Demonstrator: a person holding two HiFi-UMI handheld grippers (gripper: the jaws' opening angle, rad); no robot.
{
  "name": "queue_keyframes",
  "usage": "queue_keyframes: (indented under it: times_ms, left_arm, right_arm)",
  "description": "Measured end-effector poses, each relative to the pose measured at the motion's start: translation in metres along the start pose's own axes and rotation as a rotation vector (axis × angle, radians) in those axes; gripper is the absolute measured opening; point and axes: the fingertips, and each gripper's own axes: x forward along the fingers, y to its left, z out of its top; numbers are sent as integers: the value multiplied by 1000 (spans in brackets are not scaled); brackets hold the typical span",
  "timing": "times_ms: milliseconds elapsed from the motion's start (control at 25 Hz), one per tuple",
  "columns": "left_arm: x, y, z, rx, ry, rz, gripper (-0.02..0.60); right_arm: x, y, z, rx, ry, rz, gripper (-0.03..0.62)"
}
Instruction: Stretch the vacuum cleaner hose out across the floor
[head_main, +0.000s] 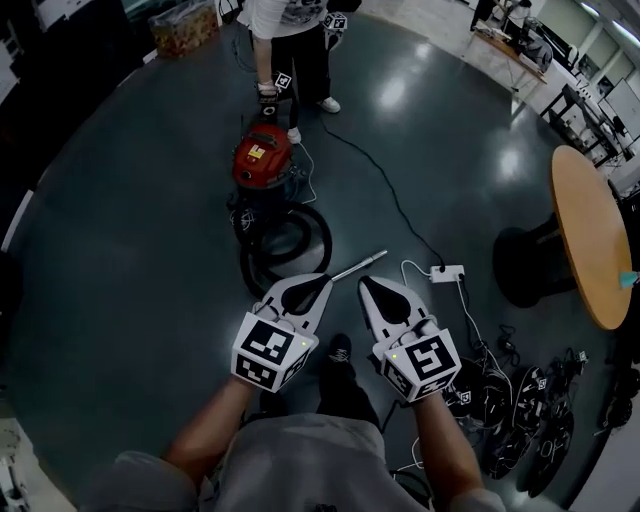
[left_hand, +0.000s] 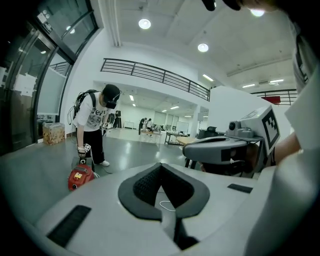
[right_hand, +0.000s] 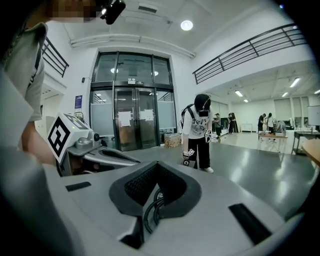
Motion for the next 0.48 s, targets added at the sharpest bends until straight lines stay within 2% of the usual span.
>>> queue_keyframes:
  times_ms: [200, 320, 480]
  left_arm:
    - [60, 21, -27, -38, 58, 74, 6]
    - [82, 30, -45, -67, 102, 143, 6]
    - [102, 50, -69, -82, 131, 214, 6]
  right_arm:
    - [33, -52, -36, -1, 57, 119, 6]
    - [43, -70, -57, -1, 74, 229, 6]
    - [63, -83, -91, 9, 100, 308, 6]
